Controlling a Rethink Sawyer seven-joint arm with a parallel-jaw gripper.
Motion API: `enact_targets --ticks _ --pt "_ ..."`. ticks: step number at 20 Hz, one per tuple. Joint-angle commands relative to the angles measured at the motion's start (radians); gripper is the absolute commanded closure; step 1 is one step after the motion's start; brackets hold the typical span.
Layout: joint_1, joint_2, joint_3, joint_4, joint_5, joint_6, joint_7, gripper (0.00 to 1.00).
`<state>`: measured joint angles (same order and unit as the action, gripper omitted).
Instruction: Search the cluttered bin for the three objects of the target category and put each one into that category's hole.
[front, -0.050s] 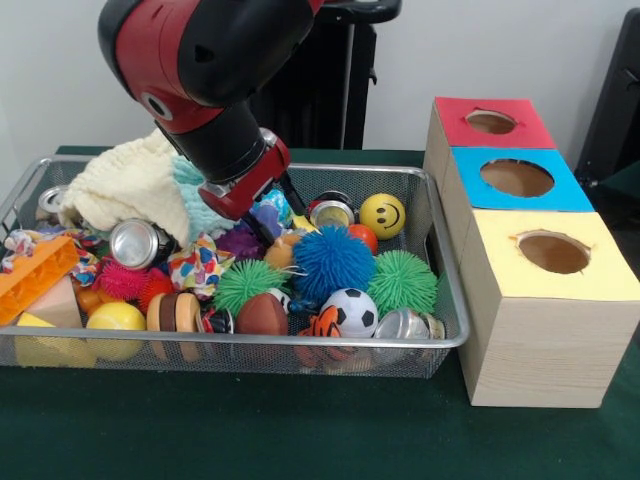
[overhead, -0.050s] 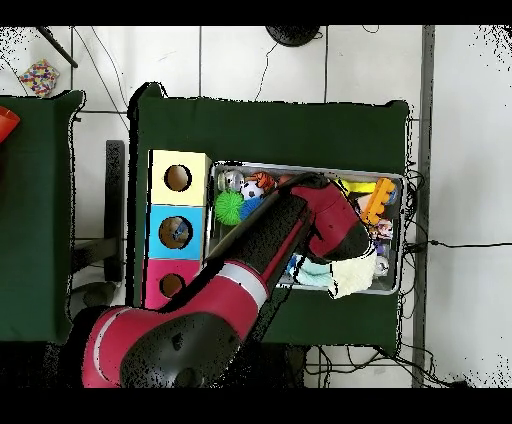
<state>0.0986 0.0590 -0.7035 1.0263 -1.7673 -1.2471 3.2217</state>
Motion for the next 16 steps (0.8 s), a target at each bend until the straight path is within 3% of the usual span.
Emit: enact_targets --ticks 1,16 --pt "-0.02 0.069 0.127 -0.028 0.043 0.075 0.13 0.0" --pt "-0.01 0.092 0.157 -0.019 0.08 0.13 0.117 0.0"
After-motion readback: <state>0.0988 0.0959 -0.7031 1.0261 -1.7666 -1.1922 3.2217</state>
